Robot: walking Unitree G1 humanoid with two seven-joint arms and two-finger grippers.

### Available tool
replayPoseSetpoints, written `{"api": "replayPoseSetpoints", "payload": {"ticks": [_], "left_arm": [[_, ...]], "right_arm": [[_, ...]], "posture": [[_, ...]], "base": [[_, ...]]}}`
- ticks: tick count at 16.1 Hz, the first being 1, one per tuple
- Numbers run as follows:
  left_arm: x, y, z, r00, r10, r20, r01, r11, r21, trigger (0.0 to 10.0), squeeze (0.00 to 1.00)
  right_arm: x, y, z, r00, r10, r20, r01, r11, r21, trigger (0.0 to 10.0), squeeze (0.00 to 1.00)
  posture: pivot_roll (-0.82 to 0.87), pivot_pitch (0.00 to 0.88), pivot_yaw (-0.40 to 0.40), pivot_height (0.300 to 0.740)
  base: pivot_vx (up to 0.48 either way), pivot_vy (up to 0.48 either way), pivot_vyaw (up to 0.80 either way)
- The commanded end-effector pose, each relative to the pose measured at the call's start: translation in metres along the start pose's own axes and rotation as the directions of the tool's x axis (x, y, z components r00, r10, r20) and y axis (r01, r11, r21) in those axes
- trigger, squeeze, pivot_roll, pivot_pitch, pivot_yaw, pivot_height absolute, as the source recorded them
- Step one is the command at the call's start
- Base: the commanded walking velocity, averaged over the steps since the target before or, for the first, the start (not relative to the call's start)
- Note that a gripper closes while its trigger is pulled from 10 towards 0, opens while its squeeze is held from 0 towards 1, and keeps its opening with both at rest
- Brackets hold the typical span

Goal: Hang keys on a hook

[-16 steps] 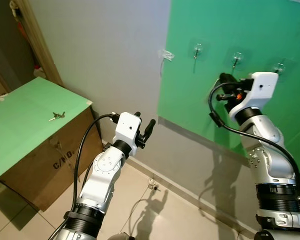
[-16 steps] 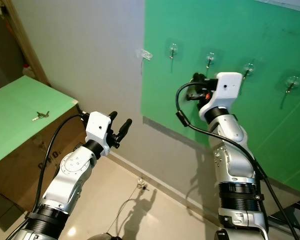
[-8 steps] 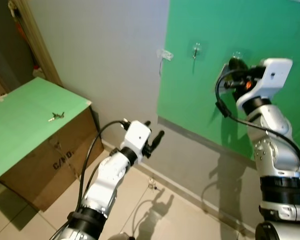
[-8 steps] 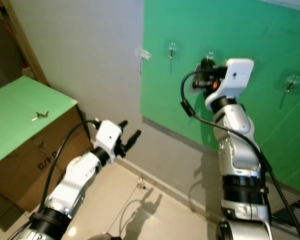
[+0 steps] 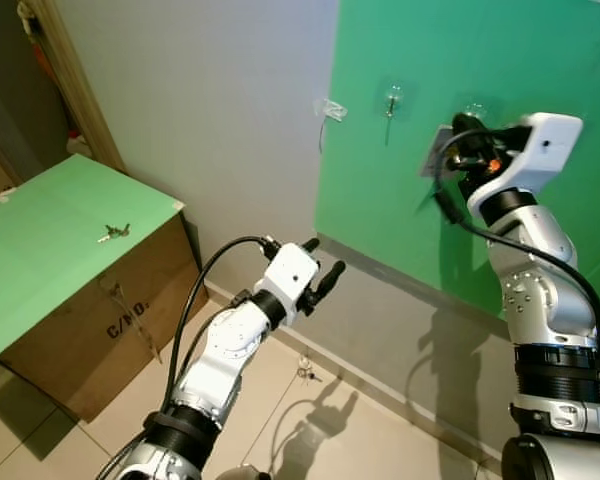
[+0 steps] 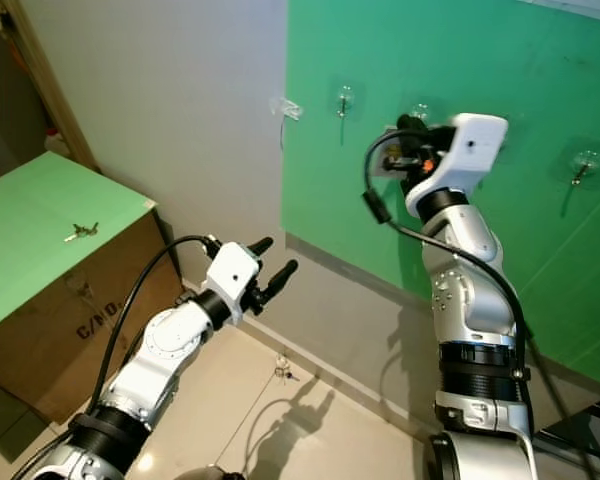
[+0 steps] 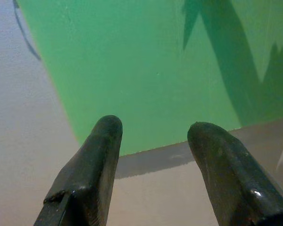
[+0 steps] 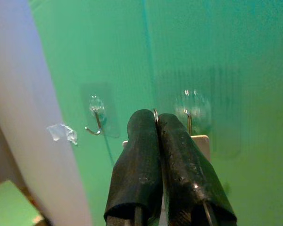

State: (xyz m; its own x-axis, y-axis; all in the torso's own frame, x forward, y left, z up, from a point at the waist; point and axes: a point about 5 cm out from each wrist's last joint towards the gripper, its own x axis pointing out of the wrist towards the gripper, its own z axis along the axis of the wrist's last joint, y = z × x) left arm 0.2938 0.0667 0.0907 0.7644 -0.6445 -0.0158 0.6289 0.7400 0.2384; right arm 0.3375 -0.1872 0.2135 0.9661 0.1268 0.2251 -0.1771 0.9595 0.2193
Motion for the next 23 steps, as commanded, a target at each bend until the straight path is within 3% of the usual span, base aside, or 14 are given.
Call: {"api": "replayPoseSetpoints", "payload": {"ticks": [1,3,5,11,18,20,22,23], "left_arm": [[0.000,-0.001,-0.001,1.000,-0.009,-0.002,0.009,1.000,0.009,10.0,0.00],[-0.001,0.000,-0.002,1.000,-0.004,-0.003,0.004,1.000,0.008,10.0,0.00],[-0.003,0.002,-0.004,1.000,0.003,-0.008,-0.003,1.000,0.009,10.0,0.00],[-0.003,0.003,-0.006,1.000,0.004,-0.010,-0.004,1.000,0.013,10.0,0.00],[-0.003,0.002,-0.005,1.000,0.001,-0.007,-0.001,1.000,0.011,10.0,0.00],[-0.002,0.002,-0.005,1.000,0.003,-0.007,-0.003,1.000,0.010,10.0,0.00],[-0.002,0.001,-0.005,1.000,0.003,-0.006,-0.003,1.000,0.013,10.0,0.00],[-0.002,0.001,-0.005,1.000,0.003,-0.007,-0.003,1.000,0.013,10.0,0.00]], "right_arm": [[0.000,-0.004,0.000,1.000,-0.017,-0.008,0.018,0.999,0.033,0.0,0.00],[-0.001,-0.005,-0.001,1.000,-0.021,-0.013,0.021,0.999,0.041,0.0,0.00],[-0.003,-0.002,0.000,1.000,0.008,-0.012,-0.008,1.000,-0.012,0.0,0.00],[-0.007,-0.010,-0.004,0.999,-0.043,-0.029,0.047,0.991,0.125,0.0,0.00],[-0.007,-0.016,0.003,0.996,-0.085,-0.001,0.084,0.984,0.158,0.0,0.00],[-0.005,-0.016,0.006,0.997,-0.082,0.012,0.080,0.989,0.125,0.0,0.00],[-0.005,-0.012,0.006,0.999,-0.046,0.017,0.047,0.999,-0.027,0.0,0.00],[-0.006,-0.010,0.006,0.999,-0.035,0.015,0.036,0.998,-0.060,0.0,0.00]], "posture": [[-0.10,0.000,0.039,0.740],[-0.10,0.000,0.037,0.740],[-0.09,0.000,0.036,0.740],[-0.10,0.000,0.039,0.740],[-0.10,0.000,0.039,0.740],[-0.10,0.000,0.038,0.740],[-0.10,0.000,0.038,0.740],[-0.10,0.000,0.038,0.740]], "base": [[0.000,0.000,0.00],[0.000,0.000,0.00],[0.000,0.000,0.00],[0.000,0.000,0.00],[0.000,0.000,0.00],[0.000,0.000,0.00],[0.000,0.000,0.00],[0.000,0.000,0.00]]}}
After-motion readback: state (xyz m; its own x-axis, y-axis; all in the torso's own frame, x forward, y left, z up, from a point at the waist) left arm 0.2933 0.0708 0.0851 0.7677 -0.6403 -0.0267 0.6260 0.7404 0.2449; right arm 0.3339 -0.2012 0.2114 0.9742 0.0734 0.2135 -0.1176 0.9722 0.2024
